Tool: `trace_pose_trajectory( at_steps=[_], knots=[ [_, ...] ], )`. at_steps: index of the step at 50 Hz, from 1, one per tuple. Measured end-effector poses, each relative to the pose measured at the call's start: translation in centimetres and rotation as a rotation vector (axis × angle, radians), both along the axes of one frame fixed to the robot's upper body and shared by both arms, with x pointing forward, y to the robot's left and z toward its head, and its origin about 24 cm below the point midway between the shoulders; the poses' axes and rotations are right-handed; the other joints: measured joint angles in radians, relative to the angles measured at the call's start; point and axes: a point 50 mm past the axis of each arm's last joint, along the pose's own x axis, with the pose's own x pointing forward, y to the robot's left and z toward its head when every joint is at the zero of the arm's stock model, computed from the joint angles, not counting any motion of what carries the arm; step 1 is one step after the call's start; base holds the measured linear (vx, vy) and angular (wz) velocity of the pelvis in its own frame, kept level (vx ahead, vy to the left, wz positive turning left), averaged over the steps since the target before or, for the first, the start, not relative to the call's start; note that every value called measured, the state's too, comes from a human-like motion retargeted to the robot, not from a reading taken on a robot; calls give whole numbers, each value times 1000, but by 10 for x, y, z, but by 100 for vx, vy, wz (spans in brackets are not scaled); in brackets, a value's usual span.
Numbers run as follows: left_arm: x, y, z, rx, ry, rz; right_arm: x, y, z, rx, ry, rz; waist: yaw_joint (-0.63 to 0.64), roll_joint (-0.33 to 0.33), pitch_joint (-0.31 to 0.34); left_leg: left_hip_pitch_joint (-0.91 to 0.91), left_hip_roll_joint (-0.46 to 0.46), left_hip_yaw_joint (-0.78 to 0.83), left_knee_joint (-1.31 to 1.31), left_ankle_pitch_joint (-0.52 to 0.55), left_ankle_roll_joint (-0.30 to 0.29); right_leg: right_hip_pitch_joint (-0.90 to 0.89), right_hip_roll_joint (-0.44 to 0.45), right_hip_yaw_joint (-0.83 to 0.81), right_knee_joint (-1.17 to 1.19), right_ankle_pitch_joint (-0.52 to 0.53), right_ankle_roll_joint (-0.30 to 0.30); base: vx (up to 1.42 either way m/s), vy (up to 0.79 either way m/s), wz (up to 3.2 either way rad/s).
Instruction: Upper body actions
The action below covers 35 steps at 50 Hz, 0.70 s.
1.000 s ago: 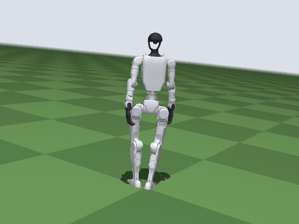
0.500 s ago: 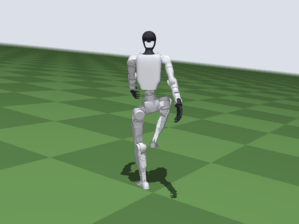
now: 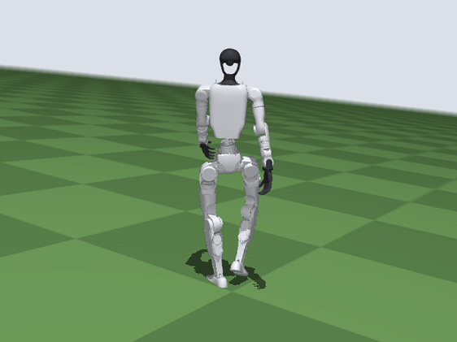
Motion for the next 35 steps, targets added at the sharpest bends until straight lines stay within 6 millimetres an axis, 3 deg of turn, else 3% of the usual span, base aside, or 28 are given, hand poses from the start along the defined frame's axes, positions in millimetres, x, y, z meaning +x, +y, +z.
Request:
trace_pose_trajectory(
  at_steps=[5,8,12,19,27,32,35],
  knots=[
    [-76,-4,-52,-36,267,-37,12,2,-2,9,-48,35,85,-65,-93,7,-88,57,-55,1,-10,214,55,119,-357,49,103,9,-11,-55],
    [-117,-4,-71,-50,408,-23,20,1,-3,7,-70,60,144,-108,-127,10,-137,106,-81,-2,-22,290,56,149,-515,-57,173,1,-13,-81],
    [-161,3,-85,-75,557,32,24,3,-4,10,-78,92,176,-138,-169,3,-163,140,-103,-3,-41,324,33,70,-652,-177,193,-1,-19,-46],
    [-201,13,-93,-76,693,112,18,2,-3,5,-54,81,217,-154,-194,-12,-161,172,-127,18,-70,302,60,122,-717,-199,158,-8,-22,-22],
    [-243,19,-97,-71,829,105,6,-11,2,-83,-22,-10,206,-121,-189,-30,-128,136,-108,36,-98,311,85,113,-715,-226,126,-9,-15,23],
    [-275,26,-97,-92,859,97,14,-11,3,-128,15,-4,212,-112,-190,-51,-95,127,-9,-1,-122,324,88,121,-716,-236,111,-8,-10,10],
    [-306,35,-95,-42,922,116,33,-7,-1,-111,-20,41,224,-116,-194,-84,-72,133,109,26,-118,330,73,140,-709,-240,103,-9,-7,-8]
  ],
)
